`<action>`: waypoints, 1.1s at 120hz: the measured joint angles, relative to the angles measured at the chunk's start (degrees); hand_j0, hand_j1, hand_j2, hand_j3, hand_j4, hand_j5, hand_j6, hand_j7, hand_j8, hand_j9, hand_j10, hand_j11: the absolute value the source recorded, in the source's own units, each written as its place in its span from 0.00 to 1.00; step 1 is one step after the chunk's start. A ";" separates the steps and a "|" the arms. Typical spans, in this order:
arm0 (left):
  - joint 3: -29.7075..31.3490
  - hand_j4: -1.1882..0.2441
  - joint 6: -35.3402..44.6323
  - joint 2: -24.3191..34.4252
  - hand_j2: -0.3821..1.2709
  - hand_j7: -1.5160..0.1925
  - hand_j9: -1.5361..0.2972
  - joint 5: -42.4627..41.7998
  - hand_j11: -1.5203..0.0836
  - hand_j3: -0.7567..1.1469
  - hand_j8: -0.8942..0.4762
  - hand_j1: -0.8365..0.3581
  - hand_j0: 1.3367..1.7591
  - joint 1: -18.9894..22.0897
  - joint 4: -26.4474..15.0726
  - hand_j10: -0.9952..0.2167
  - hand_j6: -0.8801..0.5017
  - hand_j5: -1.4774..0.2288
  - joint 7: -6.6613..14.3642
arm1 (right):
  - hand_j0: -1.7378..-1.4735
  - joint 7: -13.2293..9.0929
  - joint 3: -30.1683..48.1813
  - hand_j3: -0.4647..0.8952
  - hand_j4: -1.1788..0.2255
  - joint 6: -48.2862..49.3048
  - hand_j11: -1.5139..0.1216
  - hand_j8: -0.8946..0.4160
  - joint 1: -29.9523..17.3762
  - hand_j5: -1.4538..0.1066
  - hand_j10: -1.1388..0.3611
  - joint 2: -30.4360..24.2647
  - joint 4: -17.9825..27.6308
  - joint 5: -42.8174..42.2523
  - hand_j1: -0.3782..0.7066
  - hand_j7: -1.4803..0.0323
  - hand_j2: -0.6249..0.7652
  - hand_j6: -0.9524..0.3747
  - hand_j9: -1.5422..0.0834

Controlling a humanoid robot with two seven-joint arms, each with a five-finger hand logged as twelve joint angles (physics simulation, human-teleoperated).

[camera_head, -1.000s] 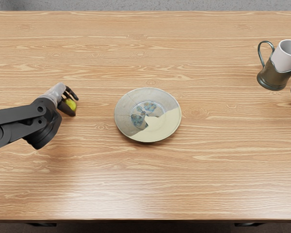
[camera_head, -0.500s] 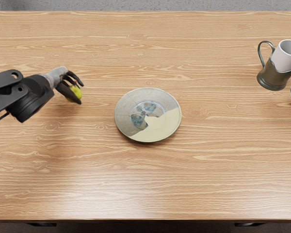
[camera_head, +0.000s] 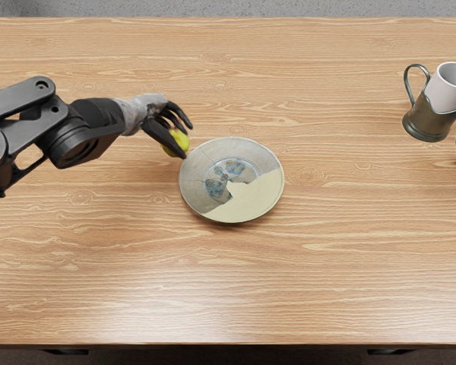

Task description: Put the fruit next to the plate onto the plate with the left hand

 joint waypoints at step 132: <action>-24.93 0.81 -35.19 9.22 0.24 0.87 0.82 -31.81 0.93 0.40 0.64 0.97 0.76 18.73 0.54 0.80 0.62 0.85 -0.06 | 0.30 0.00 0.02 0.34 0.83 0.00 0.91 0.67 0.00 0.92 0.75 0.00 0.00 0.00 0.04 0.97 0.45 0.71 0.94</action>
